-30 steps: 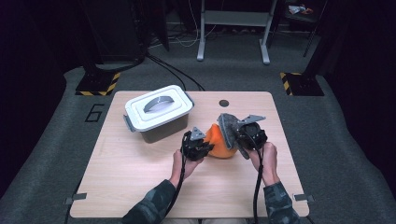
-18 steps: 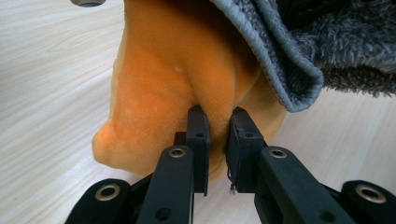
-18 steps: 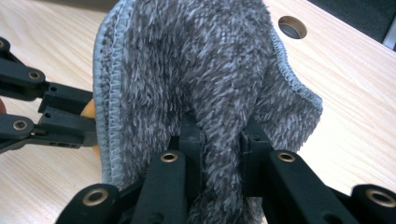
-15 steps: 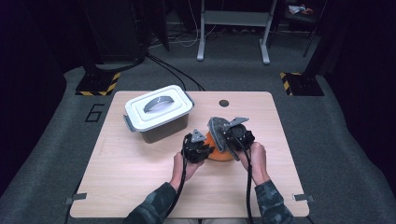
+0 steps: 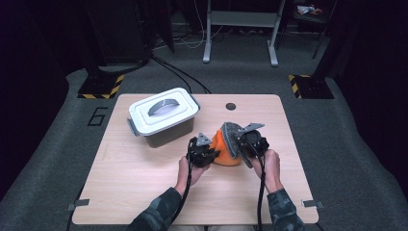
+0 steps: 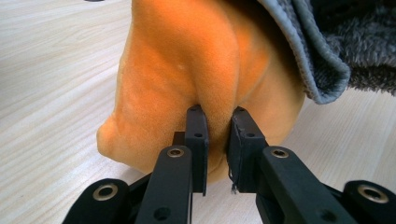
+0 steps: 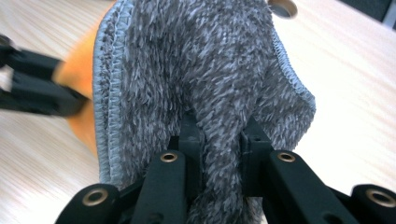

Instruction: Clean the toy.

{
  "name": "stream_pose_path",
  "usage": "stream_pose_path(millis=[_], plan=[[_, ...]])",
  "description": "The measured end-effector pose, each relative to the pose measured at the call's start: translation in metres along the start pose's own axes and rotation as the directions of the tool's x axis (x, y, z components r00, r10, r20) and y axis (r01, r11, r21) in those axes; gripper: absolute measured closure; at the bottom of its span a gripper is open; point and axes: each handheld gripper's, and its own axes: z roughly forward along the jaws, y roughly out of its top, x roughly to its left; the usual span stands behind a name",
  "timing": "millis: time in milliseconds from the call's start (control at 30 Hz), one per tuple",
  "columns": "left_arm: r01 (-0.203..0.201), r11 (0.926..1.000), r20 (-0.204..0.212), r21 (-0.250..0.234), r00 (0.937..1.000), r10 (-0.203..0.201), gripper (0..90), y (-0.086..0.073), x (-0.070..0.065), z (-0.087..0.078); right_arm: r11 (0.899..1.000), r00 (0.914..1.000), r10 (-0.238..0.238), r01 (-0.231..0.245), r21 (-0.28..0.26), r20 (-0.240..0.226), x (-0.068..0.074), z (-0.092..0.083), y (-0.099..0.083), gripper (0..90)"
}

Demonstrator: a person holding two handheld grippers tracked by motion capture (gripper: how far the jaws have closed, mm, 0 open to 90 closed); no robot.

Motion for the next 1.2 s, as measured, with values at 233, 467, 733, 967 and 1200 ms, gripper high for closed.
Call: stream_pose_path(millis=[233,467,733,967,1200], plan=[[0.010,0.9999,0.004,-0.002,0.9999,-0.010,79.4,0.000,-0.001,0.000,0.997,0.9978,0.066,-0.066,0.036,0.003,-0.014,0.011,-0.026,75.2],[0.015,0.9998,0.004,-0.016,0.9999,-0.015,79.4,0.000,0.001,0.000,0.988,0.9937,0.112,-0.112,0.103,0.002,-0.027,0.034,-0.045,75.2],[0.022,0.9997,-0.002,-0.012,0.9998,-0.022,79.4,0.001,0.003,-0.001,0.989,0.9916,0.124,-0.126,0.079,0.037,-0.037,0.018,-0.039,75.3],[0.020,0.9998,-0.006,-0.008,0.9998,-0.020,79.3,0.002,0.002,-0.001,0.997,0.9962,0.075,-0.074,-0.021,0.045,-0.020,-0.023,-0.010,75.3],[0.030,0.9995,-0.005,-0.013,0.9995,-0.030,79.3,0.001,0.001,-0.001,0.998,0.9990,-0.045,0.044,-0.044,-0.003,0.012,-0.027,0.022,75.2]])
